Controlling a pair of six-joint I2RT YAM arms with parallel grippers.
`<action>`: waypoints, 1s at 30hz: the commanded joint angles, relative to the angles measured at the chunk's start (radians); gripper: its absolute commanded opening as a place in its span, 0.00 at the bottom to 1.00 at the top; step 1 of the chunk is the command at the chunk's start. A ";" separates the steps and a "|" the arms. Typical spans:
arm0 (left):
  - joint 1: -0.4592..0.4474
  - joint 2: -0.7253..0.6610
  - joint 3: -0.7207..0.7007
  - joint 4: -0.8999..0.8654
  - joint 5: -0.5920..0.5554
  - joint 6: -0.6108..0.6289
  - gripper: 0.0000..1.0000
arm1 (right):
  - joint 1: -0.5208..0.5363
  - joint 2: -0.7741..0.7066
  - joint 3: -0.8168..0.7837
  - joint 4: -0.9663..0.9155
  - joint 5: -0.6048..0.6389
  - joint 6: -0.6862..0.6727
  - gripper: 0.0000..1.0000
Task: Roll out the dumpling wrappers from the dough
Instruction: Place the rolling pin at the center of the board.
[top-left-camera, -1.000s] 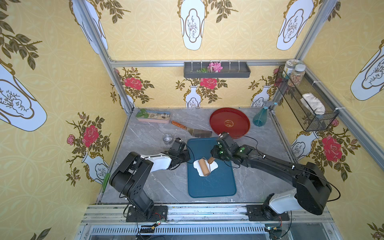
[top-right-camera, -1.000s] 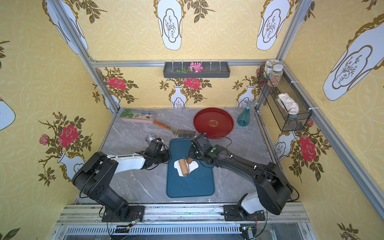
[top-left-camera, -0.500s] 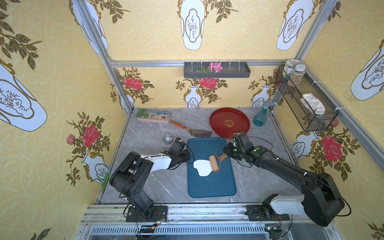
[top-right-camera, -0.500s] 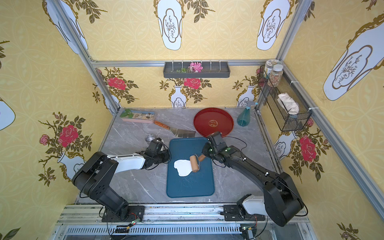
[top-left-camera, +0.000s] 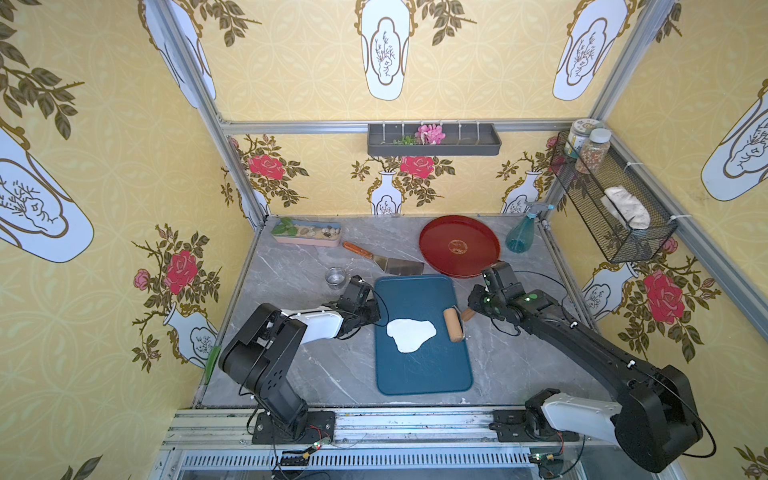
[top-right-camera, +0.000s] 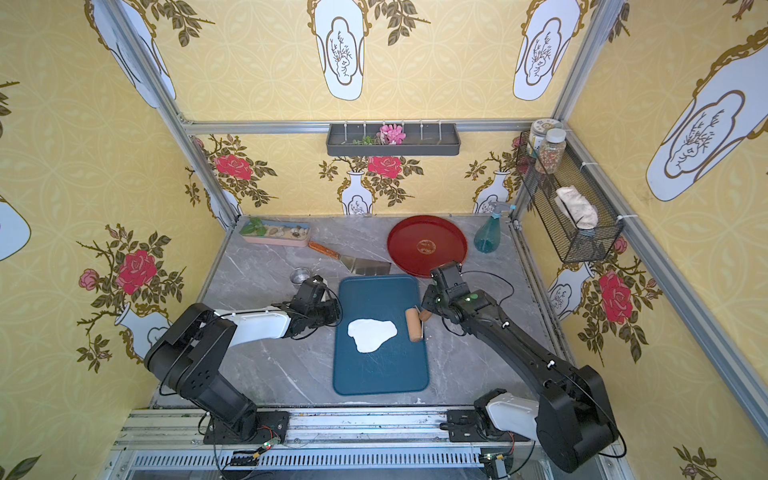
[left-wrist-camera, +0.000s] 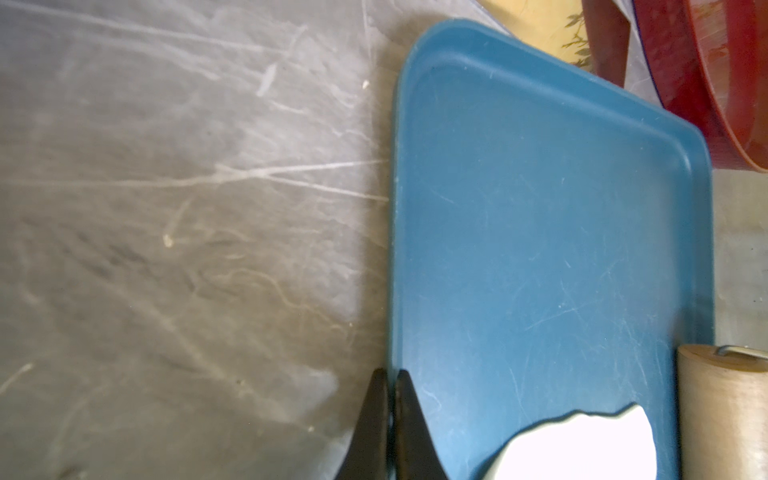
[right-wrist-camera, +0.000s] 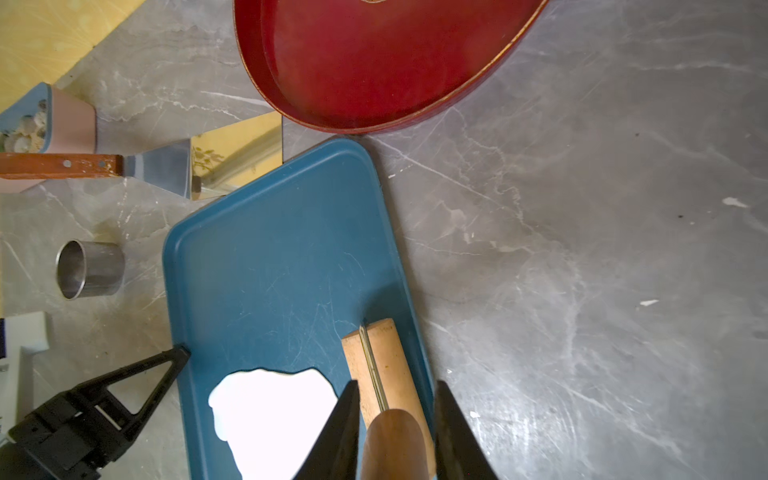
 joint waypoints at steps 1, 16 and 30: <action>0.002 0.015 -0.010 -0.101 -0.020 0.010 0.00 | 0.003 -0.031 0.005 -0.103 0.000 -0.038 0.00; 0.002 -0.073 -0.042 -0.098 -0.050 -0.002 0.48 | -0.143 -0.046 0.147 -0.134 0.059 -0.097 0.00; 0.012 -0.329 -0.151 -0.043 -0.141 -0.066 0.73 | -0.502 0.104 0.061 0.149 -0.356 -0.051 0.00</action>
